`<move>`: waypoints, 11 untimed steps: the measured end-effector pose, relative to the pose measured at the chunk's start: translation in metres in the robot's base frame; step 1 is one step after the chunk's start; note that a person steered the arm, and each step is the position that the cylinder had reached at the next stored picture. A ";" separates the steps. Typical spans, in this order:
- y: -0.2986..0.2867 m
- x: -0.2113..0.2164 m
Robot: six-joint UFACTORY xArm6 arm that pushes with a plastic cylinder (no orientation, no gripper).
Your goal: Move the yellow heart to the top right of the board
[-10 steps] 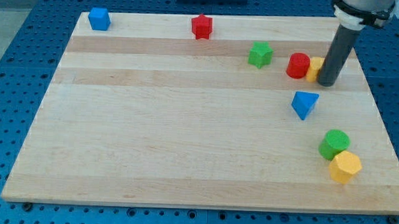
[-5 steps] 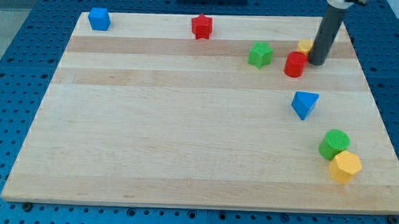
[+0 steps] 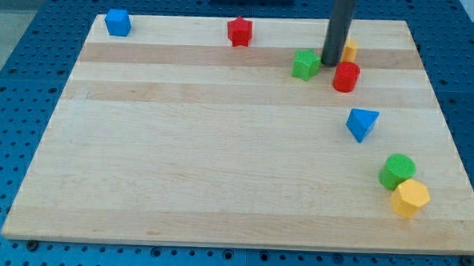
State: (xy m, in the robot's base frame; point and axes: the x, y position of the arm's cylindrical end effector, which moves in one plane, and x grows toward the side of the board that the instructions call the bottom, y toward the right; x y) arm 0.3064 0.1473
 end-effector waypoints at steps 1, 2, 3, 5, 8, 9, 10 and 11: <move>0.022 -0.007; 0.022 -0.030; 0.022 -0.032; -0.018 -0.040; 0.034 -0.050; 0.030 -0.050; 0.009 -0.050; -0.009 -0.050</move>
State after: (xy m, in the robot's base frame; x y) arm 0.2563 0.1380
